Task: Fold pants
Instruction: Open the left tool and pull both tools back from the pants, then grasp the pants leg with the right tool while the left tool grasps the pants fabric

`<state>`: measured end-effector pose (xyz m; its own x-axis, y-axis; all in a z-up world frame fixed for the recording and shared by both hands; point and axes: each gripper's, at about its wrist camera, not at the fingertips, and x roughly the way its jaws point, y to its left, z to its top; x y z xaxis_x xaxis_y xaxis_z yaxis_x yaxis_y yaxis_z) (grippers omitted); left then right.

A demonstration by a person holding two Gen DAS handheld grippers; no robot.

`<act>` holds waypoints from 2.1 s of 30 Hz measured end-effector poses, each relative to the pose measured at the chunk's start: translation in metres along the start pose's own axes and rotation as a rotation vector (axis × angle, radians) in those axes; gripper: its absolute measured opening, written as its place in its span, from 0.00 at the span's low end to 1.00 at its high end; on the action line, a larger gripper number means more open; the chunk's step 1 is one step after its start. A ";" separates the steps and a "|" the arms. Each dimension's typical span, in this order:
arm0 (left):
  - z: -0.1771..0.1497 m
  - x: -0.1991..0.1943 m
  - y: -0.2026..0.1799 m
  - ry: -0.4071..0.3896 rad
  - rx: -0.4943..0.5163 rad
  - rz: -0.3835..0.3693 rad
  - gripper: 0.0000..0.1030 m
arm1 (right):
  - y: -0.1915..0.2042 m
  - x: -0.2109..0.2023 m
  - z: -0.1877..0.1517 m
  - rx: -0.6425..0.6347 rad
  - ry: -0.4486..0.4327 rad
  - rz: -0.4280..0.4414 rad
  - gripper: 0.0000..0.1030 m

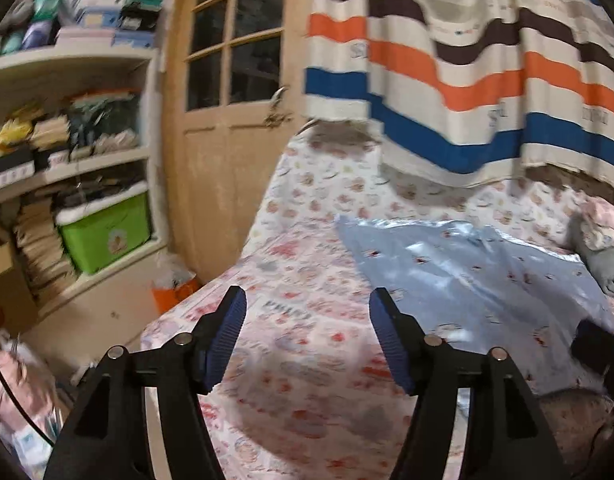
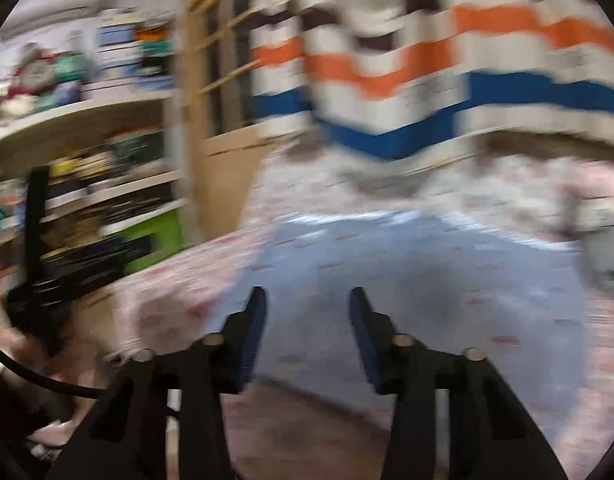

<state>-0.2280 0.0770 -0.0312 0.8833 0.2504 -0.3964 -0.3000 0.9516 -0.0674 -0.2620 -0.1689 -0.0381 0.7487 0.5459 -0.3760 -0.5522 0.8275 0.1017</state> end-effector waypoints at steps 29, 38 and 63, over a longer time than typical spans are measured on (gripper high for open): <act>-0.018 0.033 0.042 0.075 -0.125 -0.036 0.61 | 0.049 0.073 -0.035 -0.186 0.233 -0.098 0.14; 0.009 0.030 0.027 -0.012 -0.053 -0.027 0.61 | 0.045 0.059 -0.015 -0.159 0.167 -0.075 0.08; 0.147 0.311 -0.041 0.508 0.068 -0.320 0.24 | -0.011 0.061 0.022 -0.041 0.143 -0.181 0.07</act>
<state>0.1119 0.1425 -0.0175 0.6383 -0.1504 -0.7550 -0.0095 0.9791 -0.2031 -0.2021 -0.1420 -0.0423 0.7786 0.3629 -0.5119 -0.4306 0.9024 -0.0152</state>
